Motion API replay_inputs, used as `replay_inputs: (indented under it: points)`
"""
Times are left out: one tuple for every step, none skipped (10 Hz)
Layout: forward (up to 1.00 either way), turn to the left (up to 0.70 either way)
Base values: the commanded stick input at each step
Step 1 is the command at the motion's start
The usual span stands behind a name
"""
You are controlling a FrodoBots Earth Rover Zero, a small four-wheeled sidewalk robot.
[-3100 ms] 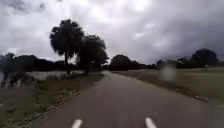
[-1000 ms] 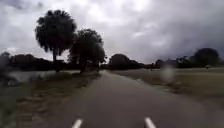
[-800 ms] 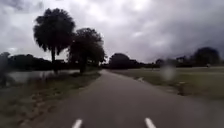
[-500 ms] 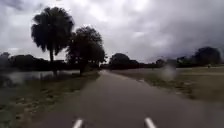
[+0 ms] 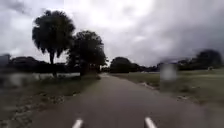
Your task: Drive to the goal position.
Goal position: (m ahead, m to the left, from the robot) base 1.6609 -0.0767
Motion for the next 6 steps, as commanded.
replay_inputs:
  points:
    - [0.98,0.04]
    - [0.98,0.04]
    - [0.98,0.04]
    - [0.98,0.04]
    - [0.98,0.04]
    - [0.98,0.04]
